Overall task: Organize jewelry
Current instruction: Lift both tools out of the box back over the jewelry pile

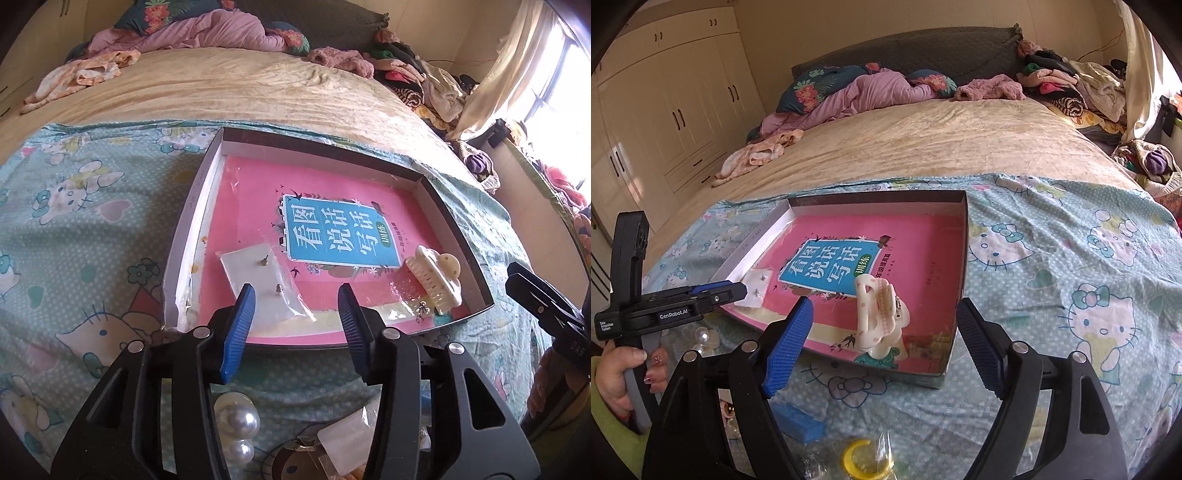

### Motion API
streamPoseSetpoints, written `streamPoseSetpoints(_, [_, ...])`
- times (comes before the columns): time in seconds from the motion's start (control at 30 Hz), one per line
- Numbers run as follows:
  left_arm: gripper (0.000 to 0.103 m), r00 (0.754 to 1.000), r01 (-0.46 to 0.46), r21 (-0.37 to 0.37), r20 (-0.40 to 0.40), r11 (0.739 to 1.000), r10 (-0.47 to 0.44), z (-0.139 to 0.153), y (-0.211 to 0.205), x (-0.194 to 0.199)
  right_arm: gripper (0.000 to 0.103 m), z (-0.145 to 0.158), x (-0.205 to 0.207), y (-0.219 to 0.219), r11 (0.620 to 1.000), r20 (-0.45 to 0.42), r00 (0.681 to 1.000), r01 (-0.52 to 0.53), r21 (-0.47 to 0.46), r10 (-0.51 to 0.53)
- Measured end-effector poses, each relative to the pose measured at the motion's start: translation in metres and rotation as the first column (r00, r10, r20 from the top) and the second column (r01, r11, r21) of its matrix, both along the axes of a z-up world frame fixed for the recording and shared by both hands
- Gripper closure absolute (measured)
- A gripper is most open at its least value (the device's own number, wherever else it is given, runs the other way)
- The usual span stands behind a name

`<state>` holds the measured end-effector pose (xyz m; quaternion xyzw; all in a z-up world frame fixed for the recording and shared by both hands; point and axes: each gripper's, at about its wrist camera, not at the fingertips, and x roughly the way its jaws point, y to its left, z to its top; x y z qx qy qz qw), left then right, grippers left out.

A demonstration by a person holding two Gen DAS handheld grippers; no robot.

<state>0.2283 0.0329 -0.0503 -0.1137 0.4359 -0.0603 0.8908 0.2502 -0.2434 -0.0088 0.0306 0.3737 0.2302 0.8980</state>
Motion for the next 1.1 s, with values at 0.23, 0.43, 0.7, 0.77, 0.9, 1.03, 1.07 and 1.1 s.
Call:
streamPoseSetpoints(0.23, [0.028,0.999,-0.024,0.001,0.034,1.000,0.024,0.018,0.003,-0.014,0.018,0.017,-0.016,-0.007,1.000,0.034,0.999,0.010,0.013,-0.011])
streamPoseSetpoints(0.43, [0.010,0.994,-0.059,-0.013,0.091,0.998,0.060,0.040,0.011,-0.032,0.012,0.034,-0.031,-0.011,1.000,0.074,0.997,0.011,0.013,-0.012])
streamPoseSetpoints(0.7, [0.010,0.983,-0.098,-0.029,0.152,0.995,0.101,0.065,0.021,-0.059,0.012,0.055,-0.052,-0.015,1.000,0.113,0.994,-0.003,0.022,0.000])
streamPoseSetpoints(0.77, [0.010,0.982,-0.099,-0.034,0.158,0.994,0.104,0.069,0.022,-0.065,0.012,0.060,-0.057,-0.016,1.000,0.124,0.992,-0.011,0.021,0.008])
streamPoseSetpoints(0.9, [0.010,0.979,-0.102,-0.033,0.174,0.994,0.106,0.075,0.023,-0.079,0.012,0.067,-0.068,-0.016,0.999,0.145,0.989,-0.024,0.023,0.020])
streamPoseSetpoints(1.03, [0.010,0.978,-0.098,-0.029,0.181,0.995,0.102,0.077,0.020,-0.090,0.012,0.072,-0.077,-0.016,0.999,0.157,0.987,-0.039,0.025,0.034])
streamPoseSetpoints(1.07, [0.010,0.978,-0.096,-0.030,0.183,0.995,0.099,0.078,0.020,-0.092,0.012,0.073,-0.080,-0.016,0.999,0.159,0.987,-0.042,0.024,0.038])
streamPoseSetpoints(1.1, [0.010,0.978,-0.092,-0.030,0.185,0.995,0.096,0.078,0.019,-0.095,0.012,0.074,-0.082,-0.016,0.999,0.160,0.986,-0.046,0.023,0.042])
